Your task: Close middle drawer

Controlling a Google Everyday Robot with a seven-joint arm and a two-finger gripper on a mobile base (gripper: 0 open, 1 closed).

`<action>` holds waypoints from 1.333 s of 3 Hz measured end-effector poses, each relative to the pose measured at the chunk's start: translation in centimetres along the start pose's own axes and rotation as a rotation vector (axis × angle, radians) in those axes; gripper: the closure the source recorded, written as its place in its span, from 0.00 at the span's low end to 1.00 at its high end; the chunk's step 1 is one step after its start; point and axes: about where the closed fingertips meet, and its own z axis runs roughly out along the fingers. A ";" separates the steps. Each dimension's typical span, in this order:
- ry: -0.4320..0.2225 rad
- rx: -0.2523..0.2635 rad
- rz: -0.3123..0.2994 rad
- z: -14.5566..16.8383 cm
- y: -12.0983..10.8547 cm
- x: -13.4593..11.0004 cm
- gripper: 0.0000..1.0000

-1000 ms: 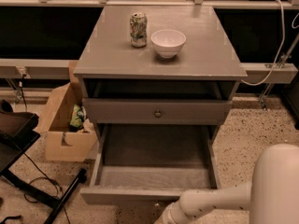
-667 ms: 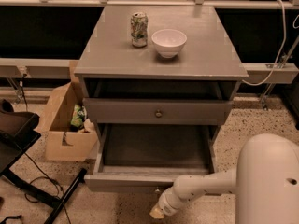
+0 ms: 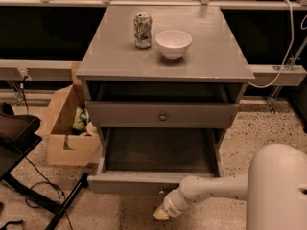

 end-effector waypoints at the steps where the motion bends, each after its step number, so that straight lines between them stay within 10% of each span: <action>1: -0.032 -0.026 -0.009 0.1 -3.4 -0.9 1.00; 4: -0.067 0.124 0.079 -8.4 -21.5 -7.1 1.00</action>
Offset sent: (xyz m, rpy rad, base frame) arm 0.2341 -0.0596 0.0078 0.0220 -0.0920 -0.0905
